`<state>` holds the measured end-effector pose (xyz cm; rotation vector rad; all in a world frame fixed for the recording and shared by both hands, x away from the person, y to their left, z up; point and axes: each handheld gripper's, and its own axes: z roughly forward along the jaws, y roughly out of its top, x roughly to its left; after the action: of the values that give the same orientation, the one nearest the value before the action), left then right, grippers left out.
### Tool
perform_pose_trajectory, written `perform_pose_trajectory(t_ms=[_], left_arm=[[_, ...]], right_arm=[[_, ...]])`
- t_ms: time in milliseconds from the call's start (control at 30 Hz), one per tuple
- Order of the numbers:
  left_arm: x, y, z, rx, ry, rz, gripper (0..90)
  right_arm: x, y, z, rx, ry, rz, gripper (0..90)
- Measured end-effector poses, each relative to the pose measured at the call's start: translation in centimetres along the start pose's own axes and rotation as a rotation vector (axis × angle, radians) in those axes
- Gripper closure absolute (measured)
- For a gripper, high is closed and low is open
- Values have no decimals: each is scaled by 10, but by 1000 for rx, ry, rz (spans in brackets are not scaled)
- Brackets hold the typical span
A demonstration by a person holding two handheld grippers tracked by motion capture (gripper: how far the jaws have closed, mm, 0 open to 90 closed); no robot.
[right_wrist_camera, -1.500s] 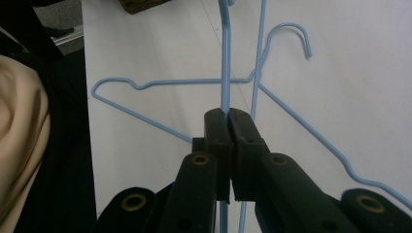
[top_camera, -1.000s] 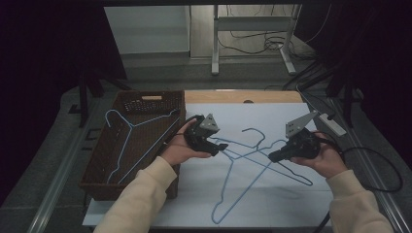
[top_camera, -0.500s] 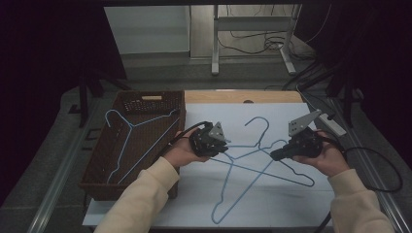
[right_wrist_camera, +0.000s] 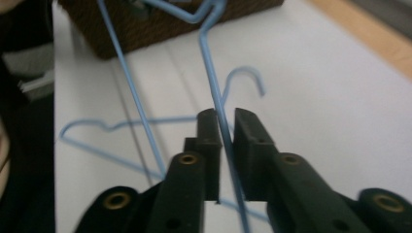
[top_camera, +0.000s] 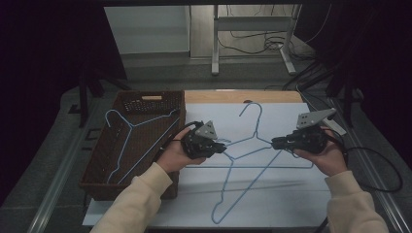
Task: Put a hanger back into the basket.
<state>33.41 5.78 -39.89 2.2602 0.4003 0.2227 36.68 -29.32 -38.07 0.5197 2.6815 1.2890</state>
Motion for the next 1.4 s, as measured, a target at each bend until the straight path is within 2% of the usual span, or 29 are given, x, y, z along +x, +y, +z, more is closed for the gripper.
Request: perform_pose_trajectory(t_ms=[133,200,300,367,467,500,533,733,767,800,833,900,933,1033,1400], left_arm=[[3,-3,-14,-45,18,-38,870],[5,-6,-18,-56,28,-60,870],[7,-10,-27,-87,46,-97,871],[7,-13,-34,-108,73,-116,871],[8,-17,-43,-131,102,-145,872],[8,-17,-43,-131,102,-145,871],[10,-20,-50,-142,117,-165,872],[11,-30,-78,-186,173,-204,872],[11,-30,-78,-186,173,-204,872],[13,-37,-90,-205,192,-221,872],[13,-37,-90,-205,192,-221,872],[14,-48,-106,-220,220,-244,871],[14,-48,-106,-220,220,-244,872],[15,-61,-119,-232,249,-269,872],[17,-120,-165,-301,363,-419,872]], right_arm=[[0,-3,-8,-99,-75,18,662],[0,-6,-12,-147,-110,37,567],[1,-9,-14,-185,-142,64,495],[2,-14,-13,-203,-171,76,441],[2,-20,-12,-210,-189,93,421],[2,-20,-12,-210,-189,93,421],[1,-23,-10,-214,-186,106,413],[1,-31,-2,-208,-176,127,406],[1,-31,-2,-208,-176,127,406],[2,-35,2,-202,-170,130,405],[2,-35,2,-202,-170,130,405],[2,-40,7,-195,-167,136,400],[2,-40,7,-195,-167,136,400],[3,-45,10,-192,-167,143,395],[7,-54,20,-172,-159,149,387]])
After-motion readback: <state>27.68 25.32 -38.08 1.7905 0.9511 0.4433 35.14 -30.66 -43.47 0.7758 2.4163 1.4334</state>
